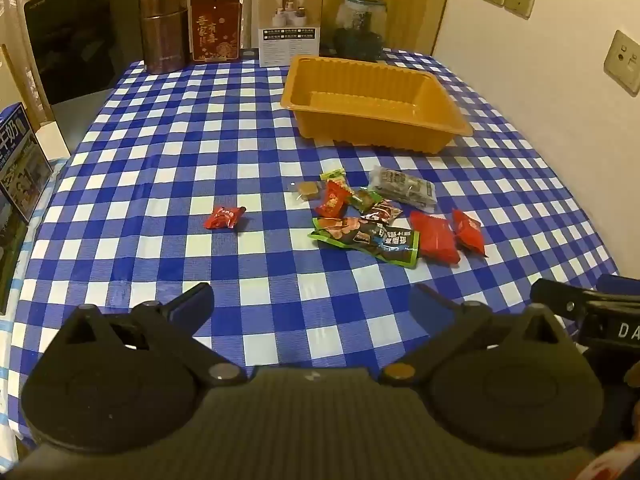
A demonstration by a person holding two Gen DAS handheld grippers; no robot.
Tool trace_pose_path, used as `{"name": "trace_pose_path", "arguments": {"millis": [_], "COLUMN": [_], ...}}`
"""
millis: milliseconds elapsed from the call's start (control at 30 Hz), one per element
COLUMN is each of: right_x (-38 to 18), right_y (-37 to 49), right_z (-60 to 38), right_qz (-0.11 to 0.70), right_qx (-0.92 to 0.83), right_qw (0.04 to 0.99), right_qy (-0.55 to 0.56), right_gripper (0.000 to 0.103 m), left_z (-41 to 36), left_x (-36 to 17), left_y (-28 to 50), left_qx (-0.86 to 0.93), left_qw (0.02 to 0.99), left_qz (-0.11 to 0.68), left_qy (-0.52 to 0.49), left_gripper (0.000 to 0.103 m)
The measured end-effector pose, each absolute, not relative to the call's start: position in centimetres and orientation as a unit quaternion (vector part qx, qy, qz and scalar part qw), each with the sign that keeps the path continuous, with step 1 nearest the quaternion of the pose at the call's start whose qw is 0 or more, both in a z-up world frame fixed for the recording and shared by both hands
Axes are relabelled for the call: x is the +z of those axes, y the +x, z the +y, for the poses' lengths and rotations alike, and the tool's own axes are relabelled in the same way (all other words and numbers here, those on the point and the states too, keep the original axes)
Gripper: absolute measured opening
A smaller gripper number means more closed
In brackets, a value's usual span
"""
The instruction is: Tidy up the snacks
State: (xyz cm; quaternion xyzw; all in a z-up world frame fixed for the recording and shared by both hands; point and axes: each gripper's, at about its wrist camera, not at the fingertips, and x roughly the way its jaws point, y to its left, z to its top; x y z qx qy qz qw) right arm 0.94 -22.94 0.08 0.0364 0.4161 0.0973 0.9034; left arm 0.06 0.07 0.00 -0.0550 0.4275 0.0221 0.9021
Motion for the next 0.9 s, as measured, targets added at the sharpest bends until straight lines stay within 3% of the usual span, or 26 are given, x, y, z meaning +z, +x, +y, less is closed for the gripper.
{"name": "trace_pose_path", "arguments": {"millis": [900], "right_x": [0.22], "right_y": [0.90], "right_z": [-23.03], "right_qz": [0.412], "right_qx": [0.098], "right_qw": [0.905], "right_qy": [0.038], "right_gripper": [0.103], "left_z": [-0.05], "left_x": [-0.04], "left_y": [-0.10], "left_qx": [0.024], "left_qw": [0.905], "left_qz": [0.423], "left_qy": [-0.048], "left_gripper": [0.103]}}
